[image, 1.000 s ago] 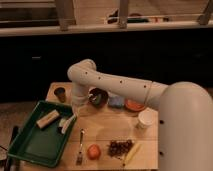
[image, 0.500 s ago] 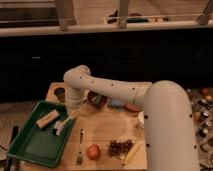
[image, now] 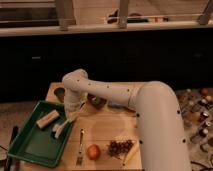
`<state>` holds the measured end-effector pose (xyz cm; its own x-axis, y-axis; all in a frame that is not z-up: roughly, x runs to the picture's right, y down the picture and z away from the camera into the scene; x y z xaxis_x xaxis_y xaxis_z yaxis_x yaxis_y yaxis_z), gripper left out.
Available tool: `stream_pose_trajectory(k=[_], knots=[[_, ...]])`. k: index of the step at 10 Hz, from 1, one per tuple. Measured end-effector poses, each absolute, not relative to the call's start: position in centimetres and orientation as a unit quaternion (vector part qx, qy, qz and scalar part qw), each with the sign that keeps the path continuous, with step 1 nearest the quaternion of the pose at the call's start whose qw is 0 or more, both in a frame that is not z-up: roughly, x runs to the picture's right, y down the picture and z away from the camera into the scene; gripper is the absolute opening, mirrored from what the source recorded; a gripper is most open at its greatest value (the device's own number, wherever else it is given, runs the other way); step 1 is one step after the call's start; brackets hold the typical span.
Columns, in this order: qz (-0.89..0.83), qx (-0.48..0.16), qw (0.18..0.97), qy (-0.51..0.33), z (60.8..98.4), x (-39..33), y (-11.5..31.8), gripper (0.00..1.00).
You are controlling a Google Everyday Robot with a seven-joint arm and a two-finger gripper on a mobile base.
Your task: Wipe tray with brush
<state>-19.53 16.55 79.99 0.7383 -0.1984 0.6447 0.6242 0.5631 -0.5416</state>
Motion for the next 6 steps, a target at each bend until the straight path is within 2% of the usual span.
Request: stream_pose_trajectory(k=[6], knots=[[-0.254,-0.403,0.844,-0.246,81.22,-19.51,15.78,0.0]])
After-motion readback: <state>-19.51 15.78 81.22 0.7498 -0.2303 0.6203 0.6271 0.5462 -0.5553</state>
